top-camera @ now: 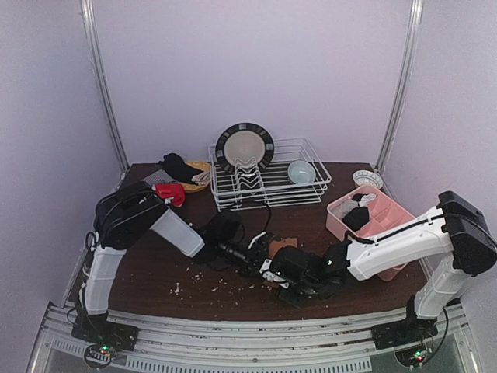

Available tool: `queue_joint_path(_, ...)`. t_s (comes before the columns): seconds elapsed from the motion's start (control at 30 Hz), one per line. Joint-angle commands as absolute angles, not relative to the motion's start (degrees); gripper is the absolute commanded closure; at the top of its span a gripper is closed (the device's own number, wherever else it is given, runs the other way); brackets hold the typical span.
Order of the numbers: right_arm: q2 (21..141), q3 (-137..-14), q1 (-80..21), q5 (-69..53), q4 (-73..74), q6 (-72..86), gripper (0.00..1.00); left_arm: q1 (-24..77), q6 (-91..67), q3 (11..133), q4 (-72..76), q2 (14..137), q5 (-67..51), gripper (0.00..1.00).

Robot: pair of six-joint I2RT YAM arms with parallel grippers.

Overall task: Roll the underwear
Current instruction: Roll the underwear at the center of the board.

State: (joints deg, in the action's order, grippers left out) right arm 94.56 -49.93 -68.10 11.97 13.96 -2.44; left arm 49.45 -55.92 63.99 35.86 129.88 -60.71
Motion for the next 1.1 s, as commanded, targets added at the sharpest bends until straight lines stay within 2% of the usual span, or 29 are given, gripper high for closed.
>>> queue_joint_path(0.0, 97.34, -50.18, -67.13, 11.18, 16.68, -2.77, 0.57, 48.6, -54.49, 61.67, 31.51, 132.93, -60.27, 1.0)
queue_joint_path(0.07, 98.29, -50.04, -66.67, 11.08, 16.28, -2.33, 0.65, 48.6, -54.12, 61.69, 30.91, 132.89, -60.2, 1.0)
queue_joint_path(0.23, 98.5, -49.57, -66.54, 9.66, 16.17, -1.57, 0.94, 48.6, -53.57, 60.84, 30.62, 132.31, -59.89, 1.0)
queue_joint_path(0.27, 98.3, -49.45, -66.6, 9.35, 16.61, -1.39, 1.0, 48.6, -53.08, 60.47, 30.19, 131.76, -59.66, 0.97)
queue_joint_path(0.4, 95.58, -48.07, -66.7, 5.12, 18.08, 0.93, 1.0, 48.6, -49.08, 58.34, 26.31, 128.45, -57.82, 0.68)
queue_joint_path(0.57, 91.45, -44.89, -67.06, -2.55, 18.72, 6.35, 1.0, 48.7, -44.47, 55.12, 22.01, 123.05, -55.08, 0.07)
queue_joint_path(0.6, 90.6, -44.23, -67.19, -3.85, 18.72, 7.47, 1.0, 48.69, -43.54, 54.39, 21.04, 121.82, -54.19, 0.03)
queue_joint_path(0.9, 86.53, -41.34, -67.03, -17.41, 19.88, 14.76, 1.0, 49.81, -37.07, 44.99, 18.99, 109.39, -46.02, 0.02)
queue_joint_path(1.07, 86.57, -40.91, -65.6, -27.49, 18.69, 16.77, 1.0, 53.89, -28.51, 37.27, 21.42, 99.47, -35.87, 0.02)
